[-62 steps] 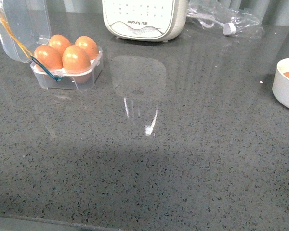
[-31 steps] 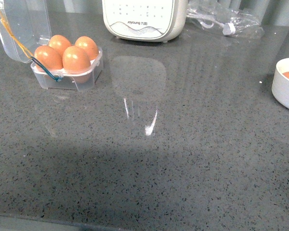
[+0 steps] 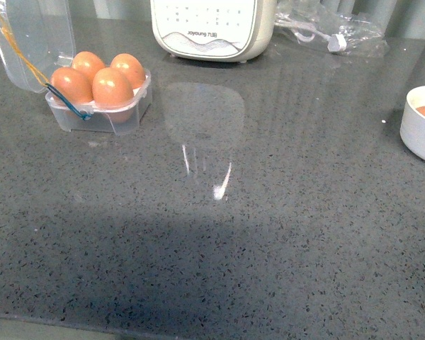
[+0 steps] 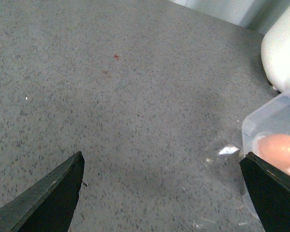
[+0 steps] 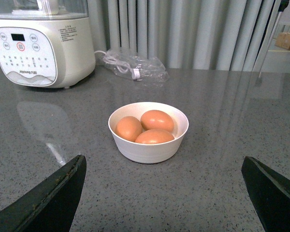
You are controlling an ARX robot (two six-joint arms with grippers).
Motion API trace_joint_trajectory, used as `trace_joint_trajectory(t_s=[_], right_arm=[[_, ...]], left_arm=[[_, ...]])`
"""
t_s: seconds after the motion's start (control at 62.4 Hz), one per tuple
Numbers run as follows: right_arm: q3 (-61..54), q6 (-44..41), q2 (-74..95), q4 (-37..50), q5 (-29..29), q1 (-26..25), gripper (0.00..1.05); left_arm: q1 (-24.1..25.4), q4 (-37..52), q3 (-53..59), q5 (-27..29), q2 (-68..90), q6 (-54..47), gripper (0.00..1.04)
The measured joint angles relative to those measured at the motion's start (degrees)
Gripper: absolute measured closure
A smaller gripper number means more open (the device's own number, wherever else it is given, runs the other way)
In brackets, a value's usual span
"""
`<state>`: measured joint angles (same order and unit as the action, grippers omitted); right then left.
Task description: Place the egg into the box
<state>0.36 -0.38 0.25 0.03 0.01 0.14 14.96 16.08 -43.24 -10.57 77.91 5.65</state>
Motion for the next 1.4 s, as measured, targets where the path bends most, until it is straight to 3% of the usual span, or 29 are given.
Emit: trace_joint_trajectory(t_s=[0.465, 1.187, 1.395], right_arm=[[0.0, 0.0, 0.0, 0.0, 0.0, 0.0, 0.07], [0.0, 0.0, 0.0, 0.0, 0.0, 0.0, 0.07], [0.0, 0.0, 0.0, 0.0, 0.0, 0.0, 0.07]], left_arm=[[-8.28, -3.78, -12.55, 3.43, 12.79, -1.53, 0.07], [-26.62, -8.17, -6.86, 3.52, 4.83, -2.93, 0.07], [-28.94, -11.8, -6.4, 4.04, 0.7, -4.42, 0.07]])
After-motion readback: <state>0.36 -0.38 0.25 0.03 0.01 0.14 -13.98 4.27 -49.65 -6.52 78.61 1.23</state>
